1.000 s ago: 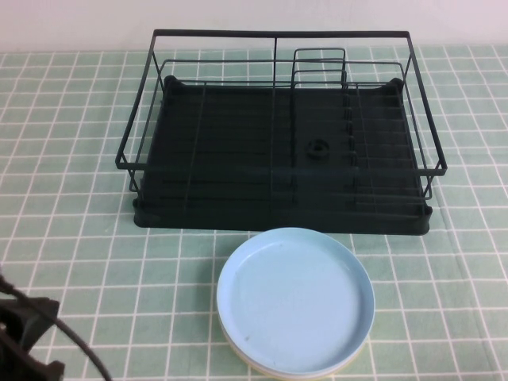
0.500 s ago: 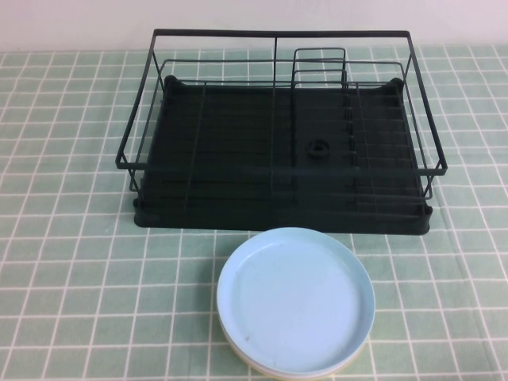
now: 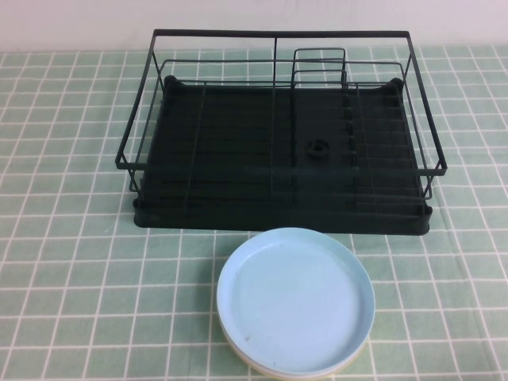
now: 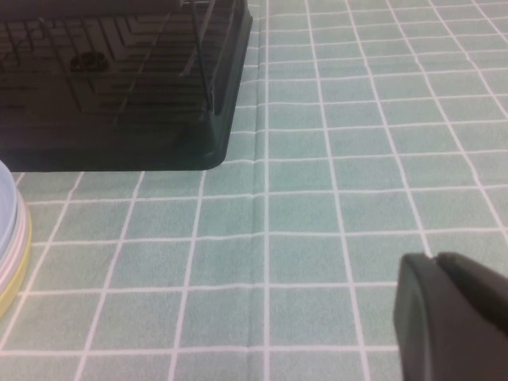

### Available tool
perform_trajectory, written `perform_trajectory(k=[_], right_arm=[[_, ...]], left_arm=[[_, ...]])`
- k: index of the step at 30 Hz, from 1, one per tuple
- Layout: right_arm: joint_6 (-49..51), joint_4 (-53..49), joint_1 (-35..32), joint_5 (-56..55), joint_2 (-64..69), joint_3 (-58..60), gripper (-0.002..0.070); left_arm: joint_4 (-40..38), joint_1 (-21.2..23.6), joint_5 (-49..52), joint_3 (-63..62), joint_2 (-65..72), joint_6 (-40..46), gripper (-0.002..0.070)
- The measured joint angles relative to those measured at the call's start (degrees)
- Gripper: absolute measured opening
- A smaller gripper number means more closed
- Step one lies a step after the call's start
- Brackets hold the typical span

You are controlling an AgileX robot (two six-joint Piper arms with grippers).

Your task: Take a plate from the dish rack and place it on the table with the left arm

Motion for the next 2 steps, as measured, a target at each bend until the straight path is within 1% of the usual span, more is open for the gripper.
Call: perform_trajectory(k=[2], right_arm=[[0.0, 0.0, 0.0, 0.0, 0.0, 0.0, -0.0018]], left_arm=[[0.0, 0.0, 0.0, 0.0, 0.0, 0.0, -0.0003]])
